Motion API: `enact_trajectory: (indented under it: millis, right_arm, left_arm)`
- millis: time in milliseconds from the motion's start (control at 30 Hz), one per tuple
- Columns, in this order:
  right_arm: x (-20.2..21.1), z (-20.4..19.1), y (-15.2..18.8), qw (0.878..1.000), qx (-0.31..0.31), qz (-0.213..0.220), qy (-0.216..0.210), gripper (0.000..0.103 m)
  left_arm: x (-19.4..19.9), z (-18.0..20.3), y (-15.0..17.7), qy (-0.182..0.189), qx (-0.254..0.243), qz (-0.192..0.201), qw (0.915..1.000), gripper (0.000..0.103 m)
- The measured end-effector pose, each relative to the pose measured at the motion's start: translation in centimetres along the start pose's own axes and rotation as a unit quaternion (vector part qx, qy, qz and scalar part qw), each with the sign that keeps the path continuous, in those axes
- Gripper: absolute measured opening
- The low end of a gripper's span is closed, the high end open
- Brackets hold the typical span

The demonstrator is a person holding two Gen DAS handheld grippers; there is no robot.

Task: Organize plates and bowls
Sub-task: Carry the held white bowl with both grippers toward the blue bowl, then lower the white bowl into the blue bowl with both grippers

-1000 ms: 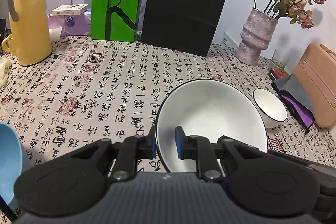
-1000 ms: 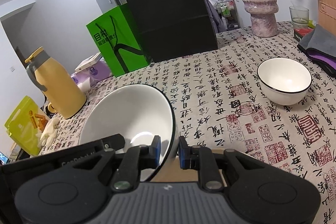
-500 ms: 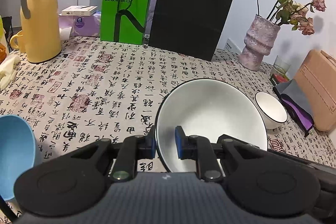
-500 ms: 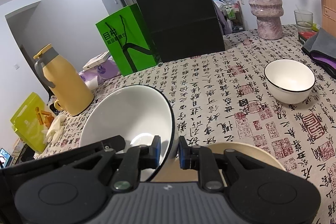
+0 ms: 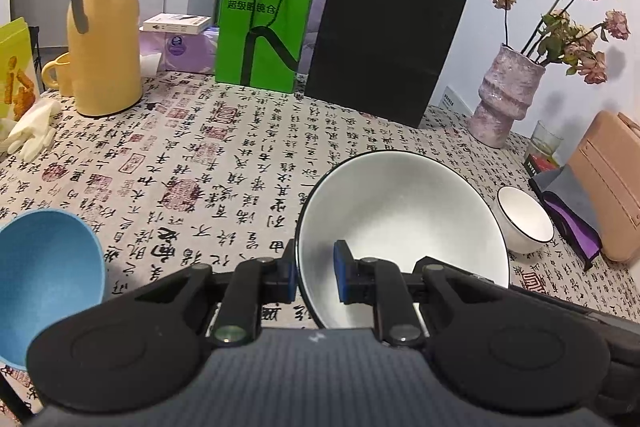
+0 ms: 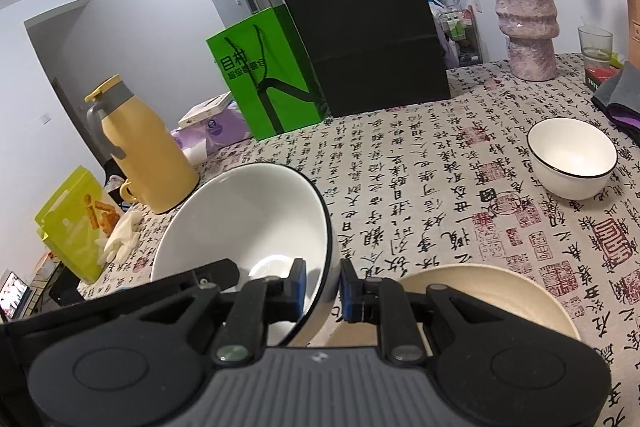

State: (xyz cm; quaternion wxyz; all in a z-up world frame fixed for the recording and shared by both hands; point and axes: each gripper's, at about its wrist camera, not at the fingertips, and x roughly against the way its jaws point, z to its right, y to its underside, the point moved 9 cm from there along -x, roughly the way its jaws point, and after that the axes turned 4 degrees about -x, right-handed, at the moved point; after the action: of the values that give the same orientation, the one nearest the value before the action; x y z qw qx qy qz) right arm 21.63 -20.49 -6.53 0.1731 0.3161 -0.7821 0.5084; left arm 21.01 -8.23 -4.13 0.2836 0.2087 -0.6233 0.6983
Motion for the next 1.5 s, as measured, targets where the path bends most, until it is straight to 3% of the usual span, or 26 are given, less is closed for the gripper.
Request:
enact_trajectory:
  millis: [1500]
  right_arm:
    - [-2.3, -11.0, 3.5, 0.996, 0.051, -0.029, -0.064, 0.017]
  left_arm:
    - [4.9, -11.3, 0.6, -0.056, 0.069, 0.038, 0.9953, 0.018]
